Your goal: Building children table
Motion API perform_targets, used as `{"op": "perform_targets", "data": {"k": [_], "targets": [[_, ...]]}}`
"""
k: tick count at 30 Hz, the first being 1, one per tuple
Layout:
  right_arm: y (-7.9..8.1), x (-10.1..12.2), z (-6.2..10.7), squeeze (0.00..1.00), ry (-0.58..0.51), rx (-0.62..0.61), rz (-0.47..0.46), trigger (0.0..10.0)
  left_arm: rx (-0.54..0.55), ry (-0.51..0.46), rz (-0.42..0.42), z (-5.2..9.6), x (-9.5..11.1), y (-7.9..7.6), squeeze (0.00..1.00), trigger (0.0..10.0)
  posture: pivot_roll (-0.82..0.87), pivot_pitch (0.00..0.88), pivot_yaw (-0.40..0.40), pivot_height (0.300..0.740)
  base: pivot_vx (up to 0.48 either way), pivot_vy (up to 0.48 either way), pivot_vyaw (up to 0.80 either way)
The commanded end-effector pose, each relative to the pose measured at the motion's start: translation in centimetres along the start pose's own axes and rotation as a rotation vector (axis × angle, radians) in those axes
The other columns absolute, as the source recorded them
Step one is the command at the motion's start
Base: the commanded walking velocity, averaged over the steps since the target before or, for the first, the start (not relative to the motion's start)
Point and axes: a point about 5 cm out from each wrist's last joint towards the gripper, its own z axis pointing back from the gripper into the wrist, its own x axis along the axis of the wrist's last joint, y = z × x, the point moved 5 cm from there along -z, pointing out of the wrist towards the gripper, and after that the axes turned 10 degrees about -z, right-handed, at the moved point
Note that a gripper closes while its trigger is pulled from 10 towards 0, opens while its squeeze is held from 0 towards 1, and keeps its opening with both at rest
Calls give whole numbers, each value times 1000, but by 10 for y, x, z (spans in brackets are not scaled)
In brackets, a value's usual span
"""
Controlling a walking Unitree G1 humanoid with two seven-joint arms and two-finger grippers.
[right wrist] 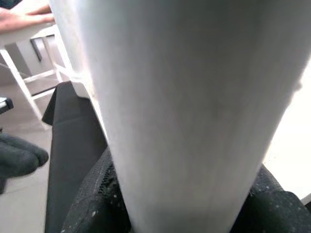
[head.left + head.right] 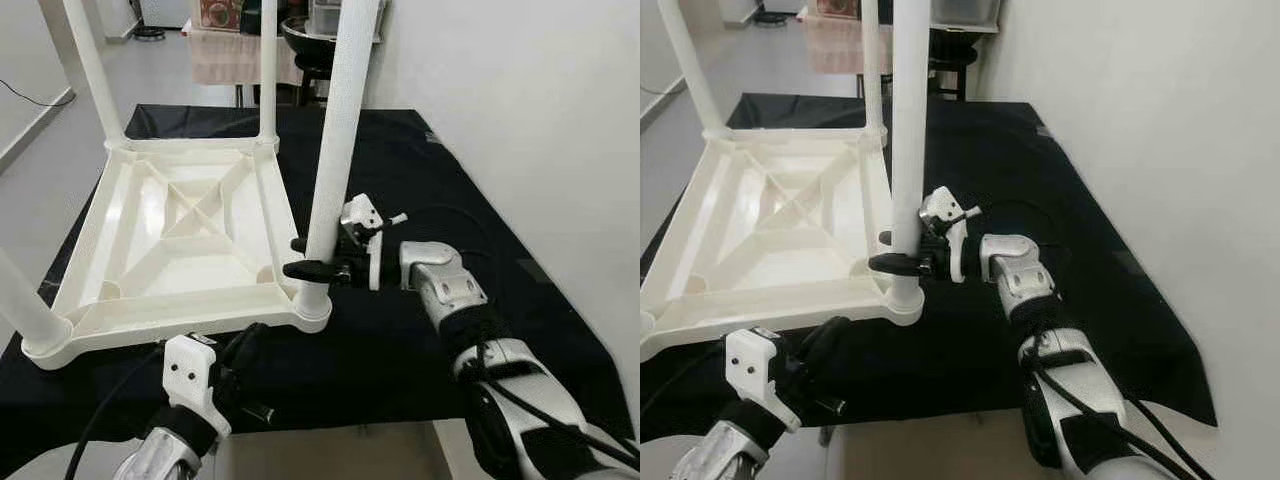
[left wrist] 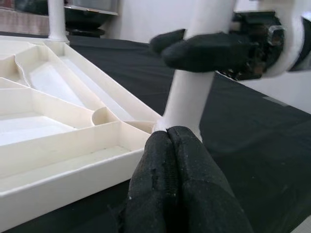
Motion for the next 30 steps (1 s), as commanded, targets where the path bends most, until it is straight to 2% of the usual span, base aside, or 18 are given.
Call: {"op": "perform_targets", "data": {"k": [1,2,3,4,5,6,7,9,16,17,18,19,22,23,25,26,27,30], "targets": [[-2,-17,11,0,16,-45,-40,0,1,4,2,2,0,-1,0,10000,140,53,-114,740,0,0,0],[-2,-17,11,0,16,-45,-40,0,1,4,2,2,0,-1,0,10000,140,53,-114,740,0,0,0],[0,-28,12,0,6,-149,-83,0,0,4,2,3,1,0,0,10000,132,66,-116,740,0,0,0],[-9,-41,11,0,-9,-456,-127,0,0,5,2,4,1,2,0,10000,122,75,-109,740,0,0,0],[-6,-56,21,0,-14,-708,-178,0,-1,5,3,6,2,3,0,10000,110,88,-104,740,0,0,0],[9,-66,26,0,-22,-827,-216,0,-2,5,4,6,3,4,0,10000,110,88,-104,740,0,0,0],[9,-66,26,0,-22,-827,-216,0,-2,5,4,6,3,4,0,10000,110,88,-104,740,0,0,0],[29,-71,17,0,16,-801,-148,0,-2,7,4,7,3,5,0,10000,112,86,-97,740,0,0,0],[14,-61,11,0,-14,-804,-162,0,-2,10,5,7,2,5,0,10000,128,79,-103,740,0,0,0],[15,-61,7,0,-2,-800,-167,10000,0,11,4,7,2,6,0,10000,131,75,-101,740,0,0,0],[15,-61,7,0,-2,-800,-167,10000,0,11,4,7,2,6,0,10000,131,75,-101,740,0,0,0],[16,-58,3,1000,-5,-775,-178,10000,1,11,2,7,2,6,0,10000,131,71,-98,740,0,0,0],[21,-46,-4,1000,-34,-702,-185,10000,1,13,2,7,1,6,0,10000,129,64,-92,740,0,0,0],[20,-31,-8,1000,-71,-618,-150,10000,-1,14,3,6,1,6,0,10000,129,61,-91,740,0,0,0],[20,-19,-10,1000,-93,-539,-121,10000,-1,14,3,6,0,6,0,10000,128,59,-93,740,0,0,0],[18,-8,-10,710,-108,-454,-69,10000,-2,14,4,5,0,6,0,10000,132,53,-94,740,0,0,0],[17,0,-10,0,-116,-366,-33,10000,-2,14,4,4,0,6,0,10000,136,52,-97,740,0,0,0],[17,5,-8,0,-111,-281,-14,10000,-1,14,3,4,-1,6,0,10000,137,48,-98,740,0,0,0]]}}
